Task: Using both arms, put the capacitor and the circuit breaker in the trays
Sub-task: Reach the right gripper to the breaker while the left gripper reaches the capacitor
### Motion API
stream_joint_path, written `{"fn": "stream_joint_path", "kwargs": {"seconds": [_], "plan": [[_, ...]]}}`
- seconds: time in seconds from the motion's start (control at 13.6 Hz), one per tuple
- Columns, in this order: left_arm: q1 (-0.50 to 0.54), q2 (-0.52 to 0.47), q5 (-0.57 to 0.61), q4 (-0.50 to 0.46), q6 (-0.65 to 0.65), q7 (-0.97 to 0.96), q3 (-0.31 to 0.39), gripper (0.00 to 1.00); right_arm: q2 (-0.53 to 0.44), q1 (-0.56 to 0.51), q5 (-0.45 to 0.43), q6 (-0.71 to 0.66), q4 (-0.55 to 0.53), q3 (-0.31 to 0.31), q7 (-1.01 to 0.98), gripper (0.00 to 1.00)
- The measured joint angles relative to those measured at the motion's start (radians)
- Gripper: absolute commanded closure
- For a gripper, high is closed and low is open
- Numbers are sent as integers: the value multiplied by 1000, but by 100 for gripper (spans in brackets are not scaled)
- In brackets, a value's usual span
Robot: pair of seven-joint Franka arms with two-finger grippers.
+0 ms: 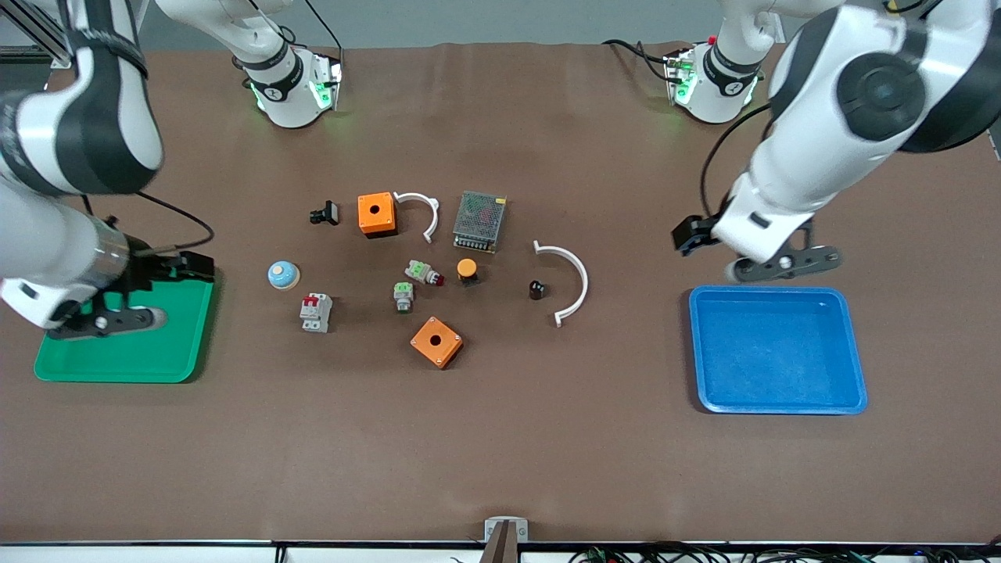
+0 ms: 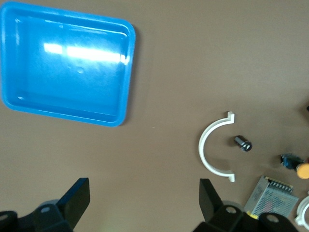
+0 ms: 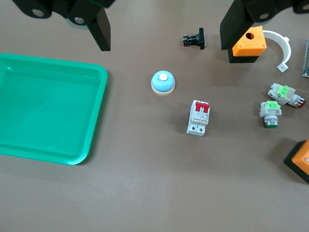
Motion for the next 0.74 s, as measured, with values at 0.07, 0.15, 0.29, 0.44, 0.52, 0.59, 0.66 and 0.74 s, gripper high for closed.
{"fn": "stream_joint_path", "kwargs": {"seconds": [0.07,0.15,0.29,0.44,0.52,0.59,0.66,0.74], "plan": [[-26,29,0,0,31,-49,-1,0,15,0,0,2,1,0,0,0],[-52,58,0,-1,65,-97,-1,0,23,0,0,2,2,-1,0,1],[-104,116,-1,-5,145,-195,-3,0,36,3,0,5,1,-1,0,1],[-149,170,-1,-15,230,-288,-3,3,51,20,7,44,-11,0,8,1],[-167,195,-1,-20,256,-317,-3,7,57,28,25,79,-32,0,26,1],[-184,220,-1,-24,277,-345,-3,8,63,35,51,120,-65,0,47,1],[-196,241,-1,-31,304,-376,-3,10,68,38,69,165,-100,0,61,1],[-205,258,-1,-42,337,-404,-3,10,72,39,75,215,-136,0,67,1]]}}
